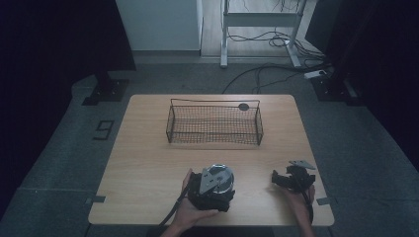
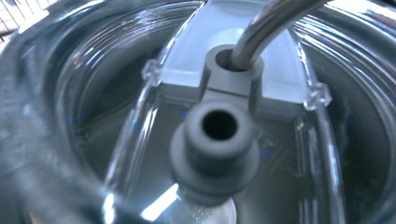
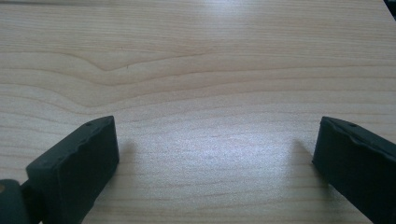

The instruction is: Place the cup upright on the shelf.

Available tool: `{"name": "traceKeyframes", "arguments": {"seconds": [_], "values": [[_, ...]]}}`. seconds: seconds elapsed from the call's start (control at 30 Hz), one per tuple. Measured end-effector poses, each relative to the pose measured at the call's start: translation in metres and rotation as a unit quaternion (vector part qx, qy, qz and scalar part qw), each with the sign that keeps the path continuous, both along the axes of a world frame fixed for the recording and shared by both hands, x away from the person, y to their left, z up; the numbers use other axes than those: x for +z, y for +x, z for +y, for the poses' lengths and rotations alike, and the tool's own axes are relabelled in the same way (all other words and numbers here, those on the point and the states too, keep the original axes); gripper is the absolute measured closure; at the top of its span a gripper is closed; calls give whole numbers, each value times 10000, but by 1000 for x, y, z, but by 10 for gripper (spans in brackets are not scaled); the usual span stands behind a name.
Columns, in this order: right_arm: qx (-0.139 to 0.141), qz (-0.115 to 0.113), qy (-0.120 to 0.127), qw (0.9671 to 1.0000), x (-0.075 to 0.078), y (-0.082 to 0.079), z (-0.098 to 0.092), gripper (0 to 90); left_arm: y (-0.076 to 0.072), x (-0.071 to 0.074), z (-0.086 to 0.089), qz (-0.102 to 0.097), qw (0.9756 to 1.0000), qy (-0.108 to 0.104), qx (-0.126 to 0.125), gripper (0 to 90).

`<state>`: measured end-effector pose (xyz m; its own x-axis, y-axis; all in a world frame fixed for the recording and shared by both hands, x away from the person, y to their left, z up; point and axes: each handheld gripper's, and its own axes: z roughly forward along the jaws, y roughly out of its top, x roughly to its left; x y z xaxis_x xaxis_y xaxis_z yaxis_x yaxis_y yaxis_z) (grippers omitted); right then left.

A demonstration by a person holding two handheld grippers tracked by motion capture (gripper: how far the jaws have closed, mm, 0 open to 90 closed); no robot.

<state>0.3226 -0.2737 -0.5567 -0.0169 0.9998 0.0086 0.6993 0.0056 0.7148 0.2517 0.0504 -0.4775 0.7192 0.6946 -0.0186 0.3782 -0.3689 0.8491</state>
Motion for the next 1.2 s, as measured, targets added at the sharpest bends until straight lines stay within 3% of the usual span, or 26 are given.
{"name": "traceKeyframes", "arguments": {"seconds": [0.1, 0.37, 0.53, 0.97, 1.2], "values": [[-3, 3, 7, 10000, 0, 0, 0, 0, 0, -3, 0, -93, 10000, 19, -23, 34], [-5, 2, 7, 10000, 0, 0, 0, 0, 2, -2, 3, -51, 9999, 24, -148, 38], [-8, 1, 5, 10000, 0, 0, 0, 2, 4, -1, 6, 30, 9999, -96, -103, 39], [-11, -1, 6, 10000, 0, 0, 0, 2, 9, 1, 11, 51, 10000, -11, -70, 40], [-15, -3, 10, 10000, 0, 0, 0, 3, 16, 8, 21, 123, 9999, -120, 8, 40]]}}
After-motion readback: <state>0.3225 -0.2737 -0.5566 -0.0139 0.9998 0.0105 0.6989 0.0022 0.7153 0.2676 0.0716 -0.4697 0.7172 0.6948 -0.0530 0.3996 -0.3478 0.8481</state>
